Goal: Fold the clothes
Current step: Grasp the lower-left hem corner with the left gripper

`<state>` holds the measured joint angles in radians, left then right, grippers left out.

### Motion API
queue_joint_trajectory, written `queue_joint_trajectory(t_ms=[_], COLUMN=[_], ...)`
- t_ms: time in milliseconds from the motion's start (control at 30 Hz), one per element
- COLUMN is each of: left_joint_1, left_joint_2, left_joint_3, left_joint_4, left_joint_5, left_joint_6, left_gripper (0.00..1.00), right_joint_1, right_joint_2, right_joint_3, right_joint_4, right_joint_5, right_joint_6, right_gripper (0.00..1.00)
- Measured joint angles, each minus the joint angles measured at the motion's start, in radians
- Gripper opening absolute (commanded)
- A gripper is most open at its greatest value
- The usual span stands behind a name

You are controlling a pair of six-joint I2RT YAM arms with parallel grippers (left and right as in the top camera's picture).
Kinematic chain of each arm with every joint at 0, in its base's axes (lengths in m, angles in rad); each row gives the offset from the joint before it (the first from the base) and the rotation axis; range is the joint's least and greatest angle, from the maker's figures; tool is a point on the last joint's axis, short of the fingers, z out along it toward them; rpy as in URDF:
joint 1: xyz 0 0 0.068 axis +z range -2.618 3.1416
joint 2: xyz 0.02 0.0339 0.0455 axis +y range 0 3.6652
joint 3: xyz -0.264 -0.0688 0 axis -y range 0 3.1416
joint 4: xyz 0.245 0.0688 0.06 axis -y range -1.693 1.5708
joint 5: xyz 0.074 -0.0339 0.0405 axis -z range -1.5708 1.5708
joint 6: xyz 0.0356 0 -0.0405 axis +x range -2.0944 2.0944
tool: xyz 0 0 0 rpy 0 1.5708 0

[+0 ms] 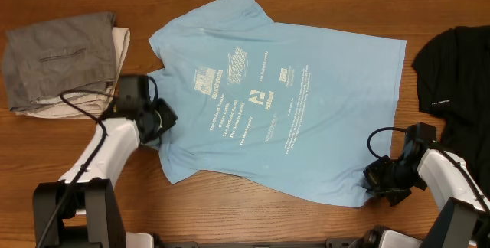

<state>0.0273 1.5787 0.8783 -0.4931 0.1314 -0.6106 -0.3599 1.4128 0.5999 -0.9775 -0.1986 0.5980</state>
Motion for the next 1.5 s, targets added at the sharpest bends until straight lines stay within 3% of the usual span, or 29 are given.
queue_joint_trajectory(t_ms=[100, 233, 333, 467, 633, 900, 1067, 1200, 1400, 1500], left_joint_1=[-0.002, -0.002, -0.002, -0.002, -0.002, -0.002, -0.002, -0.002, -0.002, -0.002], left_joint_2=[0.001, -0.001, -0.005, -0.005, -0.005, -0.004, -0.004, -0.004, -0.004, -0.004], left_joint_3=[0.161, 0.357, 0.39, 0.338, 0.162, -0.032, -0.075, -0.085, -0.108, -0.114], left_joint_4=[-0.198, -0.489, -0.64, -0.756, -0.688, -0.476, -0.409, -0.37, -0.332, -0.321], left_joint_5=[0.006, -0.013, -0.019, -0.023, -0.023, -0.009, -0.008, -0.008, -0.019, -0.035], left_joint_6=[0.042, 0.072, 0.084, 0.1, 0.137, 0.177, 0.182, 0.191, 0.196, 0.196], left_gripper=[0.13, 0.17, 0.18, 0.27, 0.39, 0.43, 0.35, 0.44, 0.41, 0.31], right_joint_1=[0.0, 0.0, 0.0, 0.0, 0.0, 0.0, 0.0, 0.0, 0.0, 0.0], right_joint_2=[0.0, 0.0, 0.0, 0.0, 0.0, 0.0, 0.0, 0.0, 0.0, 0.0], right_joint_3=[0.0, 0.0, 0.0, 0.0, 0.0, 0.0, 0.0, 0.0, 0.0, 0.0], right_joint_4=[0.0, 0.0, 0.0, 0.0, 0.0, 0.0, 0.0, 0.0, 0.0, 0.0], right_joint_5=[0.0, 0.0, 0.0, 0.0, 0.0, 0.0, 0.0, 0.0, 0.0, 0.0], right_joint_6=[0.0, 0.0, 0.0, 0.0, 0.0, 0.0, 0.0, 0.0, 0.0, 0.0], right_gripper=[0.05, 0.05, 0.05, 0.05, 0.05, 0.05, 0.05, 0.05, 0.05, 0.05])
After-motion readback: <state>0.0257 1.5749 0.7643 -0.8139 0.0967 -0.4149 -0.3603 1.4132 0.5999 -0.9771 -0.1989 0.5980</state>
